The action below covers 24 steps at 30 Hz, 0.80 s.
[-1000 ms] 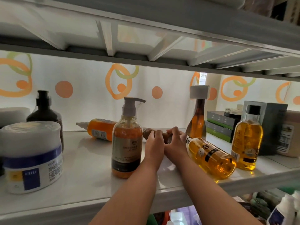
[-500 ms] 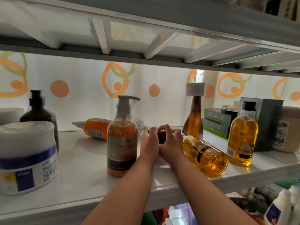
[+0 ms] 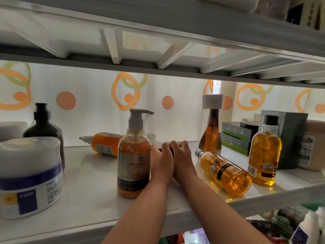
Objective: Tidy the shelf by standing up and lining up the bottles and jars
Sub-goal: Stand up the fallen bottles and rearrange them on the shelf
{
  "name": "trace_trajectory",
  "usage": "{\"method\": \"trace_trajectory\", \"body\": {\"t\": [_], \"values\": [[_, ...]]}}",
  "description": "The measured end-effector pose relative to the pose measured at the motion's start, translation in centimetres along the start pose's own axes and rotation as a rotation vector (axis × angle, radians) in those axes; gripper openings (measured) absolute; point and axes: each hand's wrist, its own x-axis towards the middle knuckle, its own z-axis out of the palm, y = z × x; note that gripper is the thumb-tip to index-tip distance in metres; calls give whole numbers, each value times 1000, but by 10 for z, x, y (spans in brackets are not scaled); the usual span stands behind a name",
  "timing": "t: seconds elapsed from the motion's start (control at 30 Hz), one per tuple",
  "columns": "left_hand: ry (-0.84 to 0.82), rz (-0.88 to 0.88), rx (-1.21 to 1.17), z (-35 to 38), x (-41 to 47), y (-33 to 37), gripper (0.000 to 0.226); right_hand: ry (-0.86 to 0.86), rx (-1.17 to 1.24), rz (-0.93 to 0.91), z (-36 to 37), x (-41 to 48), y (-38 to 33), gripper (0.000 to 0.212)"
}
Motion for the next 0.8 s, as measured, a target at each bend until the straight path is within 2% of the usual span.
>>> {"method": "trace_trajectory", "body": {"t": [0.13, 0.2, 0.27, 0.33, 0.43, 0.5, 0.67, 0.8], "values": [[89, 18, 40, 0, 3, -2, 83, 19, -107, -65, 16, 8, 4, 31], [93, 56, 74, -1, -4, 4, 75, 42, -106, -79, 14, 8, 3, 26], [89, 138, 188, -1, -13, 9, 63, 117, -126, -157, 8, 4, -2, 16], [96, 271, 317, 2, -21, 10, 61, 188, -139, -201, -1, 1, -4, 19], [70, 460, 387, 8, -28, 10, 72, 161, 11, 21, -19, 3, -1, 36], [3, 504, 360, 11, -30, 10, 66, 222, 56, 136, -33, 11, 0, 38], [-213, 465, 263, 13, -34, 10, 54, 392, 86, 352, -63, 40, -4, 44], [-351, 384, 300, 11, -35, 15, 46, 359, 10, 562, -82, 63, 19, 60]]}}
